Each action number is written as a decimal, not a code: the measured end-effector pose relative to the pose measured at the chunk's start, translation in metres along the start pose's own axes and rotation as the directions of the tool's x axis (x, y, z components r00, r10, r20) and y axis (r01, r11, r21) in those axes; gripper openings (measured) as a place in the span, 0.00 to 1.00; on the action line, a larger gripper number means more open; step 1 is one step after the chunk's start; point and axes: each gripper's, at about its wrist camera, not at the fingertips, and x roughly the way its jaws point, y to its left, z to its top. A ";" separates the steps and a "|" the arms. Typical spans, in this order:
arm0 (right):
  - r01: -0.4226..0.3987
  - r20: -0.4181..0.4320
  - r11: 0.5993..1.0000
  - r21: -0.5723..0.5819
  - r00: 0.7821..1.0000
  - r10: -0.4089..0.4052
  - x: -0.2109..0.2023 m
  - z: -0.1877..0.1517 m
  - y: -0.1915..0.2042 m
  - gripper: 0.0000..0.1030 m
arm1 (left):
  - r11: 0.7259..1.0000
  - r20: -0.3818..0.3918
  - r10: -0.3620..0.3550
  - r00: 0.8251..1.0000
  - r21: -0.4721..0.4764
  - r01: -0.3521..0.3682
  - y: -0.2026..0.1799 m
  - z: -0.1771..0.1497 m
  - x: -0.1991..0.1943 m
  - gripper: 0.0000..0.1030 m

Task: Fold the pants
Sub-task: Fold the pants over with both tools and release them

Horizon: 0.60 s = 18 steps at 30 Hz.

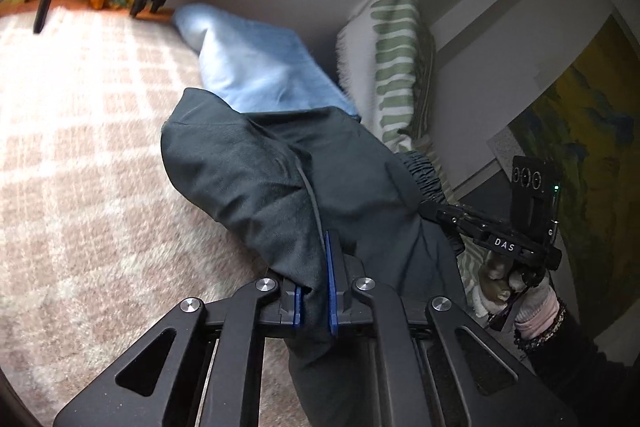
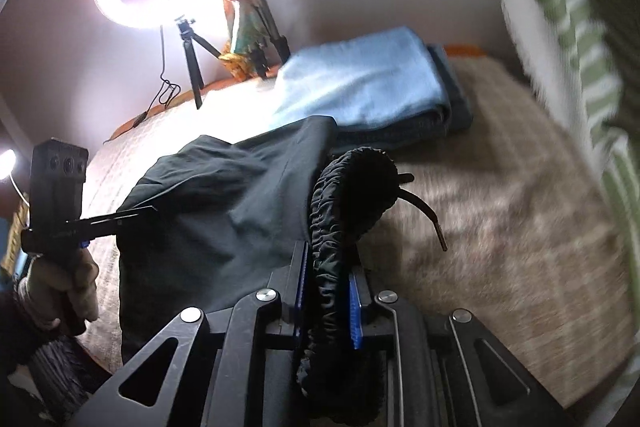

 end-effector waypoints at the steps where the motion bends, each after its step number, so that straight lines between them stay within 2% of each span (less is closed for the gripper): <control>1: 0.003 0.012 1.000 -0.009 1.000 -0.003 -0.005 0.004 0.002 0.15 | 1.000 0.009 -0.005 1.000 0.006 0.005 -0.001 0.003 -0.003 0.07; 9: 0.052 0.103 0.996 -0.067 0.994 -0.044 -0.022 0.052 0.012 0.14 | 0.995 0.062 -0.008 0.998 0.104 0.001 -0.021 0.047 -0.013 0.07; 18: 0.097 0.188 0.995 -0.024 0.978 -0.091 -0.013 0.115 -0.009 0.14 | 0.979 0.129 0.011 0.992 0.199 -0.037 -0.031 0.133 0.007 0.07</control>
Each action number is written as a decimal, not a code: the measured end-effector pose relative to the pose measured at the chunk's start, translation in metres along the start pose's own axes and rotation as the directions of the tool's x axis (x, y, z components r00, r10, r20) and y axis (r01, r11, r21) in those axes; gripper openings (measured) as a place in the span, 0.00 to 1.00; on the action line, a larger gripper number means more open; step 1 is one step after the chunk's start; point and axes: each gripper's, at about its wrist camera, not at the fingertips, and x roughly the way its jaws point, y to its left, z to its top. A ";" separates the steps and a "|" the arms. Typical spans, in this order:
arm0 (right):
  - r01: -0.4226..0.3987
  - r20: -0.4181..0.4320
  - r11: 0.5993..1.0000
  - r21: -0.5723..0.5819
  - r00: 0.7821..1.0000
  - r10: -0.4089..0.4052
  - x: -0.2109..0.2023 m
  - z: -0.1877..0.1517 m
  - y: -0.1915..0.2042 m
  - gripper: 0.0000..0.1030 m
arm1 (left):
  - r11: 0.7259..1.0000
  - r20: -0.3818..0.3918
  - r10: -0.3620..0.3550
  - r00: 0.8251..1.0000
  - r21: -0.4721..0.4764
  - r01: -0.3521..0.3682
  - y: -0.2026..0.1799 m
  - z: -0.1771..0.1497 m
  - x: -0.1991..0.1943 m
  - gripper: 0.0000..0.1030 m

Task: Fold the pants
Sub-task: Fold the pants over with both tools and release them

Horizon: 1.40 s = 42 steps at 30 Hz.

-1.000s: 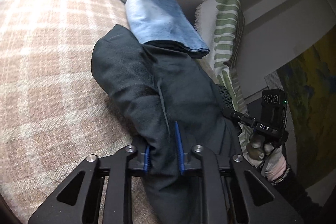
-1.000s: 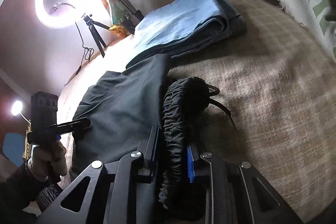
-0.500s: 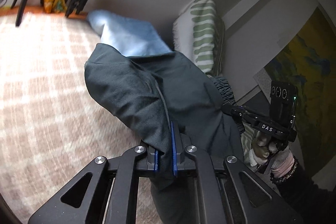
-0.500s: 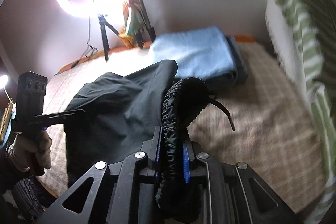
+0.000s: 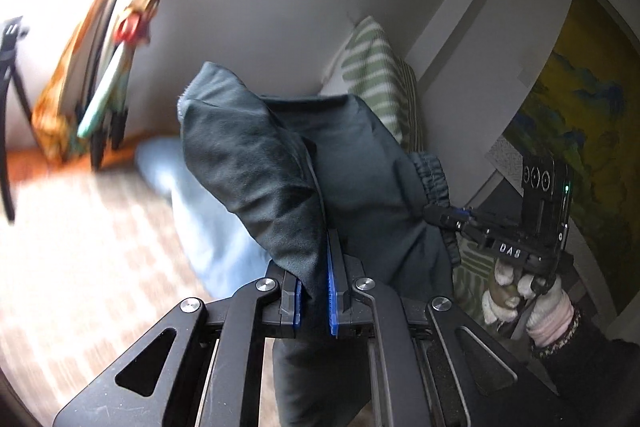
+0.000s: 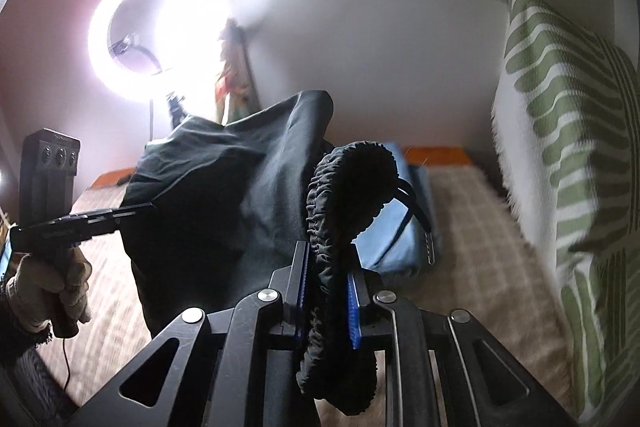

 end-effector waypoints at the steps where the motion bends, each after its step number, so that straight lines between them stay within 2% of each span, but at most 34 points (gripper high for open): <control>1: 0.002 0.005 1.000 0.010 1.000 -0.002 0.006 0.009 -0.005 0.14 | 1.000 0.005 0.002 1.000 0.002 -0.002 0.002 0.007 0.004 0.07; 5: 0.019 0.017 0.999 0.036 1.000 -0.020 0.027 0.034 -0.020 0.14 | 1.000 0.023 0.012 1.000 0.012 -0.013 0.013 0.038 0.021 0.07; 11: 0.041 0.000 0.998 0.042 0.999 -0.041 0.065 0.059 -0.035 0.14 | 0.999 0.021 0.041 0.999 -0.004 -0.041 0.035 0.061 0.050 0.07; 18: 0.074 -0.044 0.997 0.019 0.996 -0.073 0.106 0.069 -0.044 0.13 | 0.997 0.003 0.078 0.997 -0.022 -0.078 0.057 0.063 0.076 0.07; 24: 0.109 -0.089 0.994 -0.001 0.990 -0.109 0.136 0.061 -0.054 0.11 | 0.990 -0.017 0.134 0.991 -0.034 -0.134 0.078 0.057 0.092 0.07; 27: 0.132 -0.111 0.991 -0.007 0.985 -0.132 0.149 0.057 -0.062 0.09 | 0.985 -0.033 0.169 0.985 -0.023 -0.169 0.087 0.056 0.101 0.07; 29: 0.144 -0.130 0.989 -0.013 0.981 -0.145 0.155 0.053 -0.066 0.09 | 0.976 -0.042 0.216 0.975 -0.009 -0.217 0.091 0.055 0.105 0.07; 31: 0.157 -0.139 0.987 -0.019 0.978 -0.158 0.159 0.051 -0.067 0.10 | 0.968 -0.050 0.250 0.967 0.003 -0.250 0.094 0.054 0.107 0.11; 33: 0.177 -0.141 0.984 -0.014 0.974 -0.177 0.160 0.051 -0.069 0.15 | 0.966 -0.055 0.259 0.964 0.006 -0.259 0.095 0.053 0.106 0.18; 35: 0.187 -0.142 0.982 -0.002 0.972 -0.185 0.161 0.051 -0.071 0.21 | 0.956 -0.069 0.292 0.954 0.032 -0.290 0.094 0.051 0.105 0.32; 36: 0.194 -0.140 0.981 -0.001 0.971 -0.193 0.161 0.051 -0.071 0.28 | 0.952 -0.072 0.305 0.950 0.042 -0.303 0.094 0.050 0.104 0.35; 40: 0.208 -0.131 0.978 -0.003 0.970 -0.207 0.156 0.051 -0.067 0.39 | 0.951 -0.058 0.306 0.950 0.058 -0.303 0.091 0.048 0.092 0.51; 42: 0.221 -0.120 0.975 -0.007 0.968 -0.220 0.151 0.051 -0.063 0.53 | 0.950 -0.053 0.309 0.950 0.070 -0.305 0.087 0.046 0.086 0.52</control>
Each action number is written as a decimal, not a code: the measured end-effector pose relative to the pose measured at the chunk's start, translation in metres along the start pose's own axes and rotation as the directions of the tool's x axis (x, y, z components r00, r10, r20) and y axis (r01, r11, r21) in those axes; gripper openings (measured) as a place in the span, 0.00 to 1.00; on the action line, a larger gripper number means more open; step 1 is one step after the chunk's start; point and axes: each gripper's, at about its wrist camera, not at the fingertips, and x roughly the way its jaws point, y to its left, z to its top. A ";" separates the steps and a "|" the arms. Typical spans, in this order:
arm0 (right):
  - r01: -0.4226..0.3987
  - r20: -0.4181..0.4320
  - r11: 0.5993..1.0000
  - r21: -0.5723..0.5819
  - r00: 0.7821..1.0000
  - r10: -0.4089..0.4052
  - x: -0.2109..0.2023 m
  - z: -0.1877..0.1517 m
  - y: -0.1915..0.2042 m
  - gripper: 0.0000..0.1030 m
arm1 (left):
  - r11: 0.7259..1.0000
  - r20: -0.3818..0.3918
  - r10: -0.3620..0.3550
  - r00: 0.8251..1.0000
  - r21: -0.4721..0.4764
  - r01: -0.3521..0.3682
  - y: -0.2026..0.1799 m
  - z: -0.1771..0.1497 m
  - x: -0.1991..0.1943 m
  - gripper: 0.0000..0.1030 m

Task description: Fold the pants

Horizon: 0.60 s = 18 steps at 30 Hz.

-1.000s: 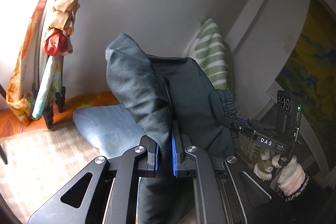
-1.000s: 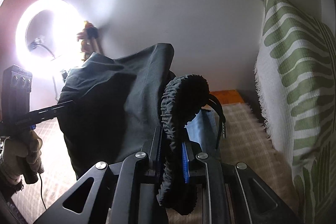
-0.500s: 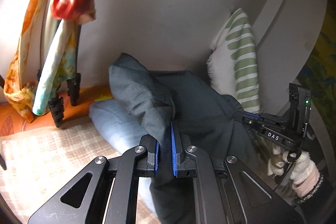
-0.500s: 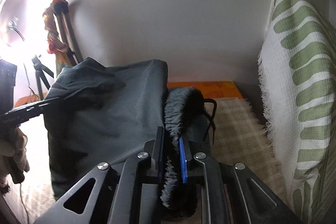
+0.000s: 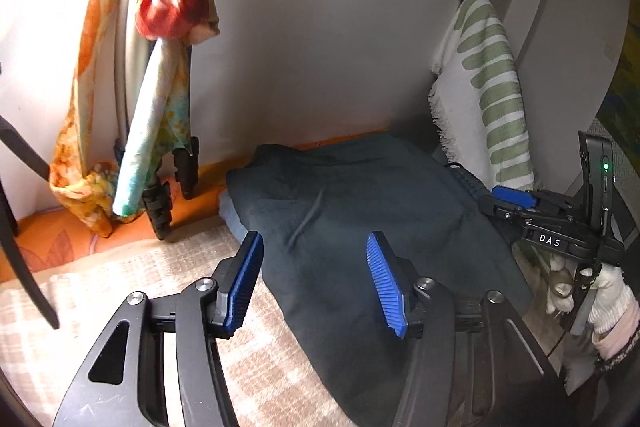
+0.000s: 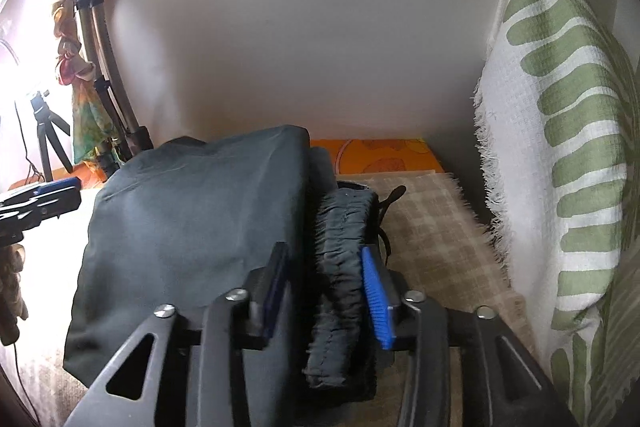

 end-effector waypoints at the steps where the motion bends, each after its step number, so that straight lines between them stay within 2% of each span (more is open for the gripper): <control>1: 0.002 0.006 1.000 -0.001 1.000 -0.002 -0.003 0.000 0.002 0.56 | 1.000 -0.001 0.000 1.000 0.005 0.000 0.000 -0.001 -0.002 0.53; 5: 0.019 0.026 1.000 -0.010 0.999 -0.019 -0.018 -0.005 0.008 0.63 | 0.999 0.006 0.000 1.000 0.032 0.000 -0.008 -0.010 -0.016 0.55; 9: 0.033 0.046 0.999 0.006 0.998 -0.033 -0.040 -0.013 0.011 0.76 | 0.999 0.012 0.001 1.000 0.047 -0.001 -0.017 -0.019 -0.030 0.55; 12: 0.056 0.058 0.998 0.010 0.997 -0.056 -0.058 -0.021 0.015 0.81 | 0.999 0.018 -0.009 1.000 0.041 0.009 -0.024 -0.027 -0.047 0.56; 14: 0.075 0.068 0.997 -0.002 0.995 -0.075 -0.073 -0.028 0.020 0.83 | 0.999 0.029 -0.011 1.000 0.033 0.010 -0.029 -0.031 -0.060 0.65; 18: 0.081 0.079 0.997 -0.003 0.994 -0.081 -0.103 -0.045 0.028 0.86 | 1.000 0.044 -0.015 0.999 0.024 0.014 -0.041 -0.040 -0.087 0.66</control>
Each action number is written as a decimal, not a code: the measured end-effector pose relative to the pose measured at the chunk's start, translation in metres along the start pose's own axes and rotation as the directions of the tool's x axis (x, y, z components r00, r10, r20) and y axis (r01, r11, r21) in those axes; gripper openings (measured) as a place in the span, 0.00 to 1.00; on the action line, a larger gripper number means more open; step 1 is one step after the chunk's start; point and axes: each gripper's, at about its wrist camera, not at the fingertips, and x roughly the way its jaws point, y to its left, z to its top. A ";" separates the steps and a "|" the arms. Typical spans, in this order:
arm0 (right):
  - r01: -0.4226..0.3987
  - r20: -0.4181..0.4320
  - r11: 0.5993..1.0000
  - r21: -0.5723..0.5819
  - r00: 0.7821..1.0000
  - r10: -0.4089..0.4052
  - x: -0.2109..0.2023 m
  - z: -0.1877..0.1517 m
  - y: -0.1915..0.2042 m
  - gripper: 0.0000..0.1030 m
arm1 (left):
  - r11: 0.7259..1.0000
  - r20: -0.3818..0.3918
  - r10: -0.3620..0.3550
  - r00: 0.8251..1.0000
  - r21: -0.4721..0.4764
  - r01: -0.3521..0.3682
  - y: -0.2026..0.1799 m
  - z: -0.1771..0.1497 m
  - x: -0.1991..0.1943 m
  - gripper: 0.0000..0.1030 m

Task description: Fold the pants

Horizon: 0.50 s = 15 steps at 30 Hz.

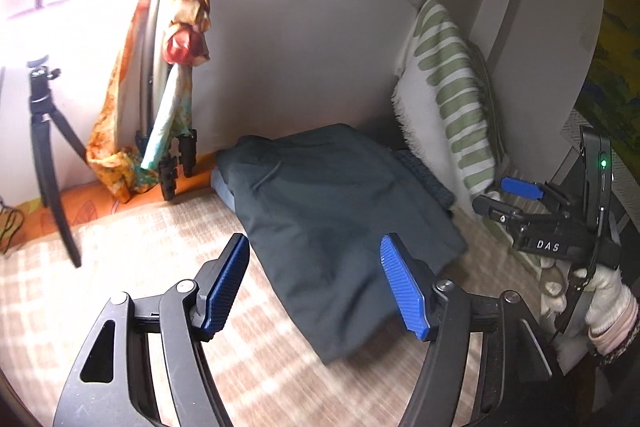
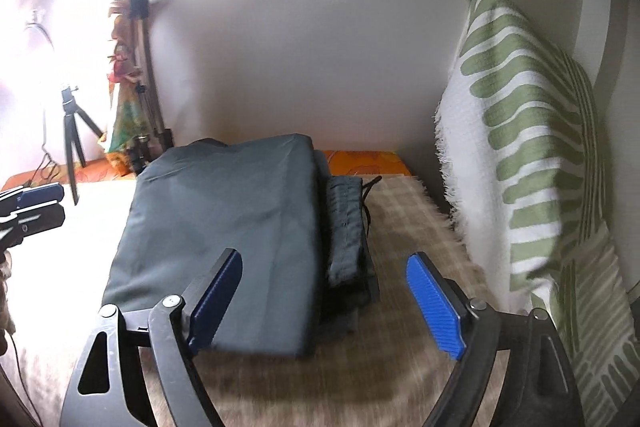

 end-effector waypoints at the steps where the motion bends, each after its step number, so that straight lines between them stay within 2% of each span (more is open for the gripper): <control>1: -0.004 0.006 1.000 0.004 1.000 0.004 -0.009 -0.004 0.001 0.87 | 1.000 -0.002 -0.006 1.000 0.000 0.006 -0.005 -0.003 -0.009 0.66; 9: 0.007 0.043 1.000 -0.012 0.999 -0.007 -0.081 -0.036 0.018 0.93 | 0.999 0.026 -0.024 0.999 0.037 0.023 -0.045 -0.026 -0.067 0.73; 15: 0.009 0.080 1.000 -0.022 0.997 -0.008 -0.130 -0.058 0.031 1.00 | 0.998 0.051 -0.007 0.999 0.064 0.004 -0.066 -0.045 -0.105 0.79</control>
